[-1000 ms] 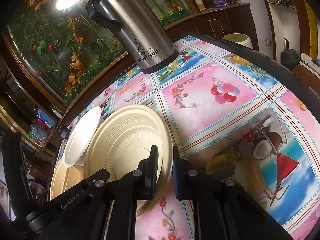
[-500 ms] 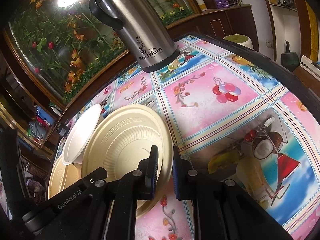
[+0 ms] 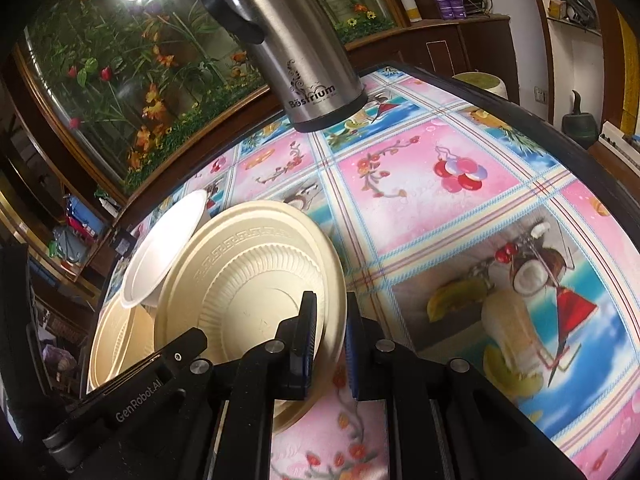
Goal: Organize plates and bowls
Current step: 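Carry the beige plates with both grippers onto the red and white plate stack, then open both grippers to release the beige plates on the stack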
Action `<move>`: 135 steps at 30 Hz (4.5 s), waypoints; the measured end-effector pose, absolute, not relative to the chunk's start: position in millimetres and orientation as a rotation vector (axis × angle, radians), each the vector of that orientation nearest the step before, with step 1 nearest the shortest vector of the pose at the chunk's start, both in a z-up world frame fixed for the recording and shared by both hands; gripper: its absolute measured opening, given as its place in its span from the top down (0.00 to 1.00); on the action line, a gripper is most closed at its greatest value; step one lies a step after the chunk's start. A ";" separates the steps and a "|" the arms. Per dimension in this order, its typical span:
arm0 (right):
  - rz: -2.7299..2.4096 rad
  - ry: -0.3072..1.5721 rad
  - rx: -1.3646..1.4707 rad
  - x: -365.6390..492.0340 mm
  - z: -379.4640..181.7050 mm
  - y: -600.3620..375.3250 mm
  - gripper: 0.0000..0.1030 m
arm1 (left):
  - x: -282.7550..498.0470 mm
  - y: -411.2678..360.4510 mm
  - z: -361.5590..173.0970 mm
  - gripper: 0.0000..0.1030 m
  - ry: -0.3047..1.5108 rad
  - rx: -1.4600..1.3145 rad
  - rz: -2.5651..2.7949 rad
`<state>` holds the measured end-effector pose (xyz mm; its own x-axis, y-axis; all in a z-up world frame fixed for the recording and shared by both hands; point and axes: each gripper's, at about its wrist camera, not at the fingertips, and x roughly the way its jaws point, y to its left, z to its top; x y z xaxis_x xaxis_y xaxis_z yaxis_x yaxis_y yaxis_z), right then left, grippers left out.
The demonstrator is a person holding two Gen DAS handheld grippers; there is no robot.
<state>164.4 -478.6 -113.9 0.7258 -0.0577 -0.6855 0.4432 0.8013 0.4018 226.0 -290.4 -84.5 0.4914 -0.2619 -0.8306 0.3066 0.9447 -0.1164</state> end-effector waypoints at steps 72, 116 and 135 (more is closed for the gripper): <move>0.284 0.798 0.264 84.8 -61.4 -88.4 0.91 | 50.1 79.6 -27.4 0.83 0.793 -0.055 0.050; 0.087 0.604 0.247 122.5 -68.1 -183.7 0.36 | 40.0 63.2 -2.0 0.19 0.641 0.012 0.140; -0.050 0.565 0.556 177.2 -97.5 -371.0 0.32 | 211.9 -94.1 -30.7 0.19 0.756 0.058 0.244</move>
